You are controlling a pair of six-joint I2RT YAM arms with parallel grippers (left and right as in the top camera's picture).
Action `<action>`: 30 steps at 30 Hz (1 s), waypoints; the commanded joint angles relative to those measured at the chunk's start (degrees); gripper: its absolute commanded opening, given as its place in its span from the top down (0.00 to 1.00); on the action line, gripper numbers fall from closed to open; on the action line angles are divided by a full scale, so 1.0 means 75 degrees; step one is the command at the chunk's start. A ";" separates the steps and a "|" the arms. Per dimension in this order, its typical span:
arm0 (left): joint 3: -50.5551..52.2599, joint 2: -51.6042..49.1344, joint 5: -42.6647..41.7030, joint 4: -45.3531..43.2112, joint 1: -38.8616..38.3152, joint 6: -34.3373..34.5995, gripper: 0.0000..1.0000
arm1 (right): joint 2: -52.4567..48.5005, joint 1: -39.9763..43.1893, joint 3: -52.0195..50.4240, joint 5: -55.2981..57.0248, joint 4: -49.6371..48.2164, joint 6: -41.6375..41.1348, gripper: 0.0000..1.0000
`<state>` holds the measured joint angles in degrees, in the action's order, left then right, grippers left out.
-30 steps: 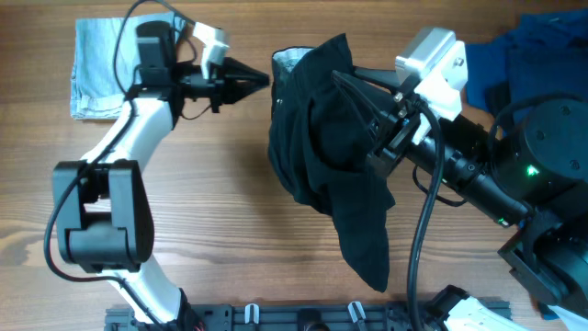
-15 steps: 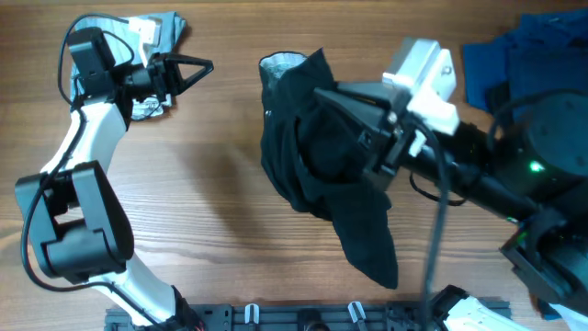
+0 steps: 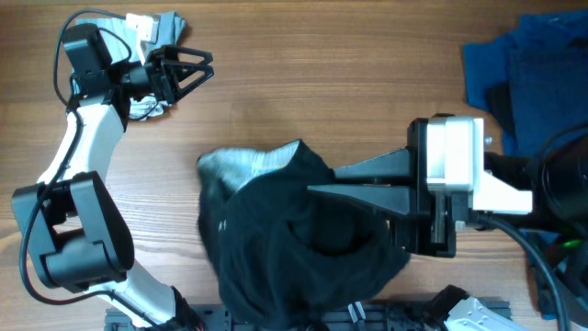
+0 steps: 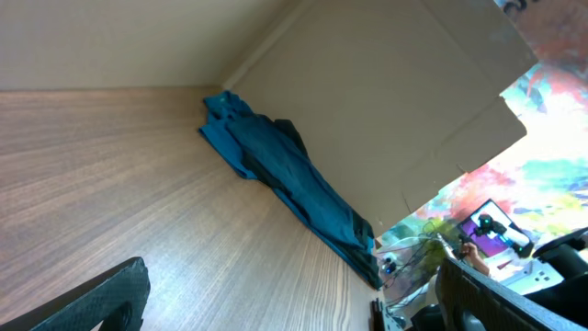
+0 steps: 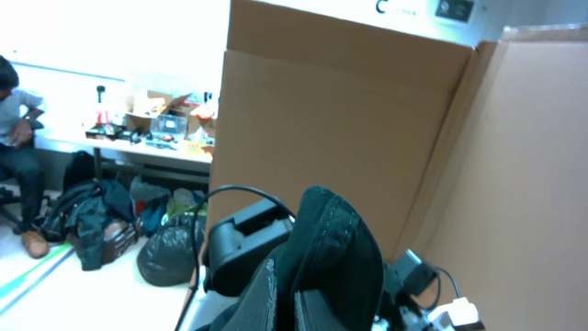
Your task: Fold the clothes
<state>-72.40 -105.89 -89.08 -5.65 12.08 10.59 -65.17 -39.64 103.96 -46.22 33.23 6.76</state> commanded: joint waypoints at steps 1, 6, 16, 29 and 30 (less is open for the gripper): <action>-0.0105 0.0131 -0.0178 0.0131 0.0009 -0.0154 0.00 | 0.0134 -0.0003 0.0227 0.1285 0.0239 0.0323 0.96; -0.0105 0.0131 -0.0172 0.0064 0.0233 -0.0154 0.00 | -0.0140 -0.0003 0.0224 0.3276 0.0577 0.0513 0.96; -0.0105 0.0131 -0.0169 0.0032 0.0629 -0.0157 0.01 | -0.3217 0.0332 0.0224 0.5852 0.0781 0.0705 0.96; -0.0108 0.1594 -0.0169 -0.0128 0.2005 0.0886 0.17 | -0.3518 0.0746 0.1303 0.1128 0.0860 0.0481 0.96; -0.0108 0.1845 -0.0169 -0.0105 0.2084 0.0912 0.16 | -0.3439 0.0746 0.1384 0.0673 0.0933 0.0495 0.96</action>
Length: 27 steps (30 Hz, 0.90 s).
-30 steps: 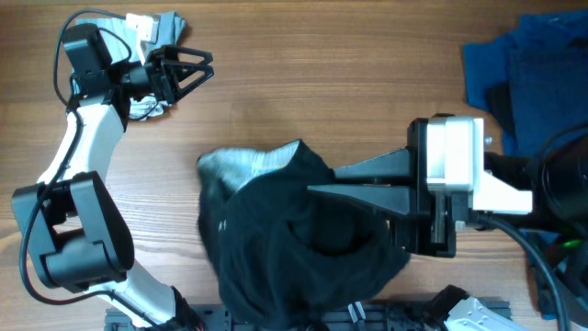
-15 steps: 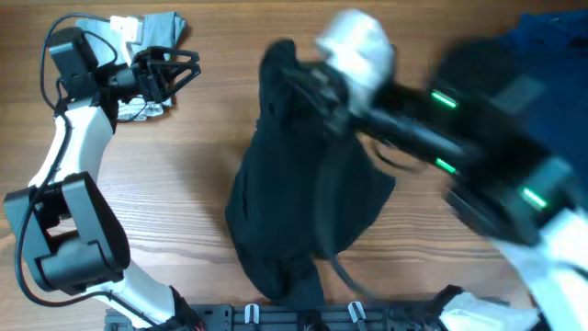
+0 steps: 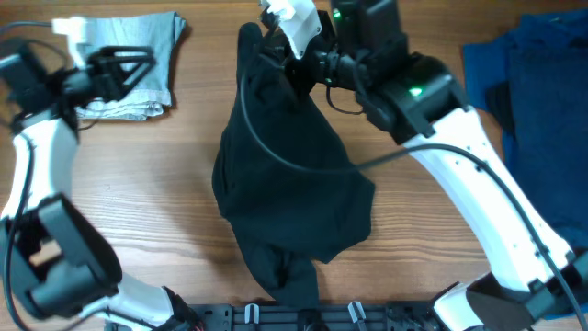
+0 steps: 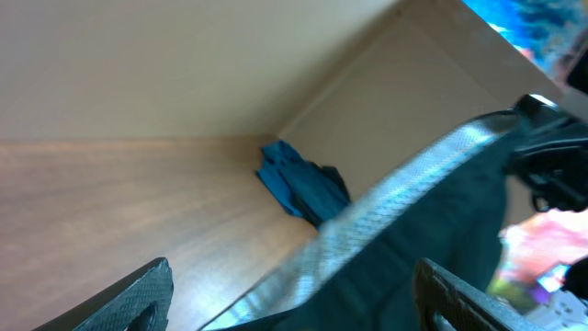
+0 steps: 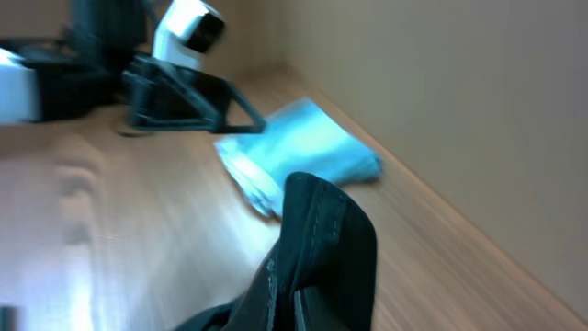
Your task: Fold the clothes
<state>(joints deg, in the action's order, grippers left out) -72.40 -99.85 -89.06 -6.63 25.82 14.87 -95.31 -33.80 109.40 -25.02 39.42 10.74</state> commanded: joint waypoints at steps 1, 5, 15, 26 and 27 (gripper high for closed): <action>-0.0108 0.1373 -0.0172 0.0026 0.0326 0.0420 0.16 | 0.0697 -0.0032 0.0673 -0.2669 0.0143 -0.0032 0.96; -0.0108 0.2500 -0.0044 0.0041 0.0568 0.0597 0.16 | 0.1119 -0.0032 0.0673 -0.3681 0.0460 -0.0017 0.96; -0.0105 0.3025 0.1209 0.1174 0.0612 0.0259 0.09 | 0.0035 0.1244 0.0647 0.2165 0.1801 0.0571 0.96; -0.0105 0.1947 0.3445 0.3028 -0.1547 -0.2043 0.06 | -0.3602 0.2087 0.0670 0.1393 0.0230 0.0766 0.96; -0.0105 0.1871 0.3730 0.3086 -0.1708 -0.2218 0.04 | -0.3389 0.2081 0.0688 0.0988 0.0201 0.0758 0.96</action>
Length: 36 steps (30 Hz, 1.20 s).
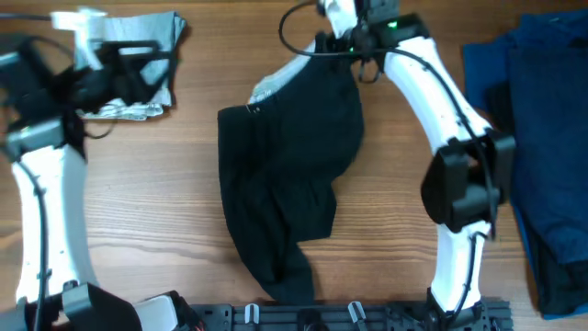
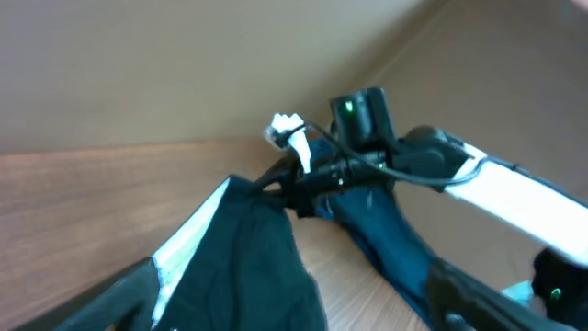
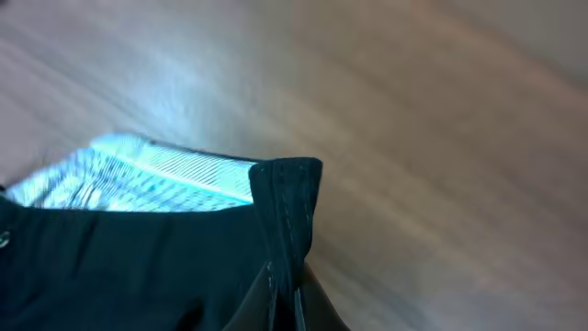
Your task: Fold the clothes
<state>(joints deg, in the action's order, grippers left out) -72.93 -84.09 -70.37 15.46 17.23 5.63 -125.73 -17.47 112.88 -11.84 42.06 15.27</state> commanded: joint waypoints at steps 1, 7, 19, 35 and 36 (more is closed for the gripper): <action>-0.0035 -0.0294 0.1309 0.0149 -0.0664 -0.1131 0.02 | 0.0874 -0.0096 0.0224 -0.1067 -0.0154 0.0152 0.96; -0.0035 -0.0510 0.1306 0.0938 -0.0737 -0.1699 0.00 | 0.2949 -0.0087 0.0224 -0.1827 0.0032 -0.0315 0.96; -0.0035 -0.2087 -0.0612 0.1938 -0.0970 -0.4488 0.00 | 0.5205 -0.0087 0.0224 -0.4797 0.0388 -0.0239 0.96; -0.0035 -0.3182 -0.2664 0.0484 -0.0883 -0.4436 0.00 | 0.5286 -0.0731 0.0221 -1.0815 -0.2559 -0.3319 0.96; -0.0035 -0.3182 -0.2667 0.0475 -0.0883 -0.4430 0.00 | 0.5286 -0.0726 0.0221 -1.0818 -0.2565 -0.3316 0.96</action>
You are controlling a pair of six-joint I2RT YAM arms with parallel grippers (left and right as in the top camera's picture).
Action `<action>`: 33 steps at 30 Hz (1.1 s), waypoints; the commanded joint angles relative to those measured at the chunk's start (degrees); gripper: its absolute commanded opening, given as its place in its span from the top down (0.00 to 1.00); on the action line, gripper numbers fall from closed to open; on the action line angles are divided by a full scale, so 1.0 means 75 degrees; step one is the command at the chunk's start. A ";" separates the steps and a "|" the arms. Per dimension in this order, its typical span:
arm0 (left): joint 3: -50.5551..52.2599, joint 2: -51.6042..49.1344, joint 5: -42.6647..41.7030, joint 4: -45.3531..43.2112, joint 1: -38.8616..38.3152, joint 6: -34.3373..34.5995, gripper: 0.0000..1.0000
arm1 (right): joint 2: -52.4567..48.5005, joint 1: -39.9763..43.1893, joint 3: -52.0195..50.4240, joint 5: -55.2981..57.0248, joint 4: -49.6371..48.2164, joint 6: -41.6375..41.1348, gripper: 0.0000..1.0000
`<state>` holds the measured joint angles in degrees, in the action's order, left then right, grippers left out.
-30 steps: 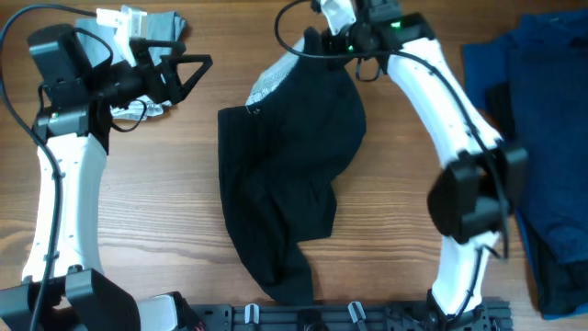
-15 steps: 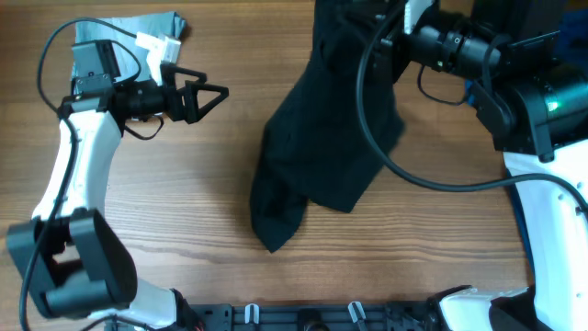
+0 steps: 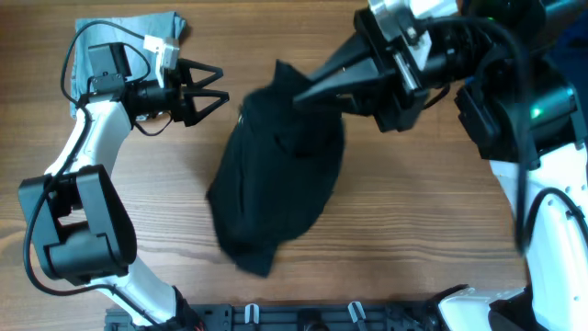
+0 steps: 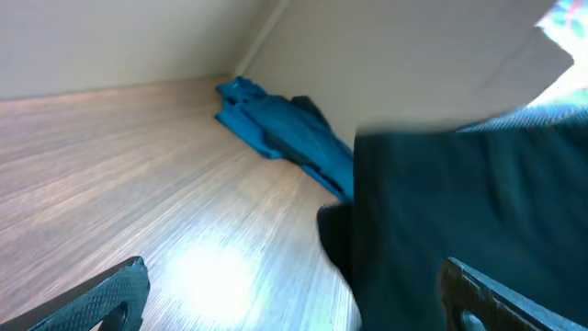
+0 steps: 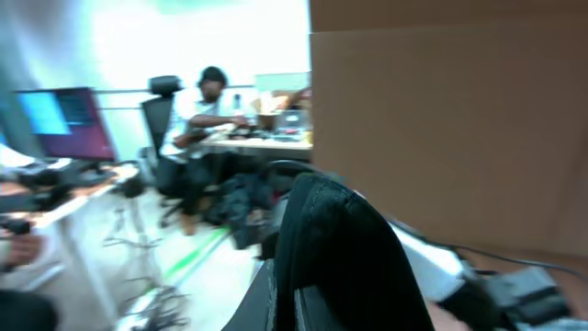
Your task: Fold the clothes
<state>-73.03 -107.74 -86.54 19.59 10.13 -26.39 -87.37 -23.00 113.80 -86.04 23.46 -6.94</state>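
Observation:
A black garment (image 3: 276,165) hangs from my right gripper (image 3: 296,90), which is shut on its top edge high above the table; the lower end bunches on the wood near the front. In the right wrist view the black cloth (image 5: 344,248) fills the shut jaws of the right gripper (image 5: 289,308). My left gripper (image 3: 219,87) stands open just left of the garment's top. Its fingers (image 4: 106,292) frame the dark cloth (image 4: 459,211) on the right, with nothing between them.
A folded grey garment (image 3: 129,26) lies at the far left corner behind the left arm. A pile of blue clothes (image 4: 285,129) lies against the cardboard wall at the right side. The right arm (image 3: 514,83) reaches in from the right.
My right gripper has gone from low at the table's far edge to high above it, lifting the black garment's top. My left gripper, still open, is now right beside the garment.
First my right gripper held the black garment bunched over the table's front, left gripper open by the grey cloth. Then the garment was held at the far edge, and afterwards lay stretched along the table. Now its top hangs raised, the left gripper close by.

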 commanded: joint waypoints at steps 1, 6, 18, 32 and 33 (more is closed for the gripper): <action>-0.0023 -0.0029 -0.0507 -0.0082 0.0064 -0.0067 0.00 | 0.0166 0.0044 0.0099 -0.0924 -0.0082 -0.0358 0.96; -0.0023 -0.0029 -0.0507 -0.0169 0.0064 0.0460 0.00 | 0.0067 0.0096 0.0099 -0.0898 -0.0099 -0.0289 0.96; -0.0023 0.1818 -0.0108 -0.2489 0.0402 0.4197 0.07 | -0.2130 -0.0047 0.0090 0.1346 0.0522 0.0332 0.96; -0.0023 0.2154 0.3818 -0.0446 0.1078 0.4922 0.02 | -0.4876 -0.1582 0.0090 0.7364 0.1413 0.1530 0.96; -0.0023 0.2151 0.4403 -0.0221 0.1151 0.4922 0.01 | -0.5013 -0.1664 0.0090 0.7364 0.1370 0.1530 0.96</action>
<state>-73.03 -91.61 -66.94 15.38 17.41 10.50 -121.89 -34.26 113.99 -36.34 34.33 3.16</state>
